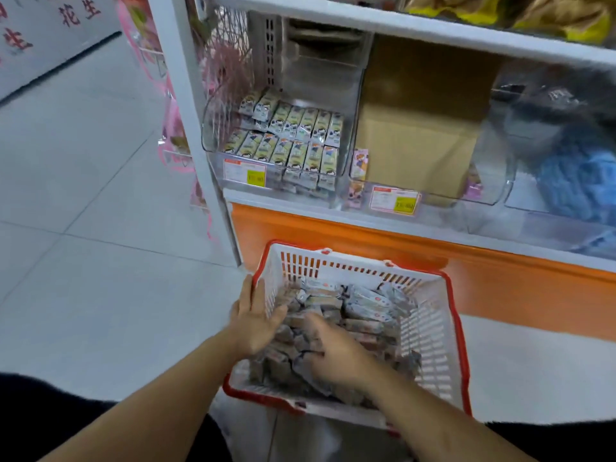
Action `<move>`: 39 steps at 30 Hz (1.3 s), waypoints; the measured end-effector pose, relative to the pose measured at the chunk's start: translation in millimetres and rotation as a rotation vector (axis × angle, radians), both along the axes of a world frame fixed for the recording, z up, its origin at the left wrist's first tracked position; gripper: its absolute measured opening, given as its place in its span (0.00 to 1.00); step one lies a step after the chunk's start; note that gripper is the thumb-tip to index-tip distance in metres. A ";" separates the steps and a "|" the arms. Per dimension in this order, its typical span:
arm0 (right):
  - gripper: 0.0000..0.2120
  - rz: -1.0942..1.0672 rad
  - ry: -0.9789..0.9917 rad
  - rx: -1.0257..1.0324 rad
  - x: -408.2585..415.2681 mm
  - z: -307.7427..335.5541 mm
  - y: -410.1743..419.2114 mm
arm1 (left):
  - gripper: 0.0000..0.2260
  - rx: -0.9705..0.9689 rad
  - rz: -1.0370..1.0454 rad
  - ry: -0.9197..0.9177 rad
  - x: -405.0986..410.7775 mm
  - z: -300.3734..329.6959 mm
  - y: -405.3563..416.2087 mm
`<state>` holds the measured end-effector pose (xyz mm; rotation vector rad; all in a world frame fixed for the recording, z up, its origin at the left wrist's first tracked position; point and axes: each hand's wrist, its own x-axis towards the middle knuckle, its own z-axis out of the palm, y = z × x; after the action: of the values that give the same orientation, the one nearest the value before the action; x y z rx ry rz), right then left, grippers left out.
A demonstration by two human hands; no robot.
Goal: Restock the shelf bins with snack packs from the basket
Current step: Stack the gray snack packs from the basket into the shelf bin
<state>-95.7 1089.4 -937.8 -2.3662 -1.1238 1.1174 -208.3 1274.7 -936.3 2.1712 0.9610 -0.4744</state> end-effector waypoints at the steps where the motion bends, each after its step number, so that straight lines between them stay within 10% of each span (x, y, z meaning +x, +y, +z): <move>1: 0.43 0.023 0.000 -0.030 -3.9 -12.9 -3.2 | 0.39 -0.009 0.019 0.010 2.2 -0.9 -0.1; 15: 0.02 -0.053 -0.042 -0.050 -21.5 -32.0 -6.3 | 0.39 -0.069 0.037 0.065 8.2 11.1 -2.4; 20: 0.10 -0.059 -0.046 0.000 -0.7 34.6 9.5 | 0.32 0.154 -0.033 0.121 23.8 67.6 -10.4; 30: 0.47 -0.010 -0.179 0.268 40.2 211.1 13.7 | 0.14 -0.560 -0.072 -0.184 39.1 218.3 6.8; 39: 0.34 -0.094 -0.419 0.552 44.0 217.9 14.0 | 0.07 -0.685 0.068 -0.401 42.7 220.5 4.9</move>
<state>-51.7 1103.3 -719.8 -2.2072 -1.2327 0.2221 -165.6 1279.6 -715.8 1.5232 0.5384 -0.2631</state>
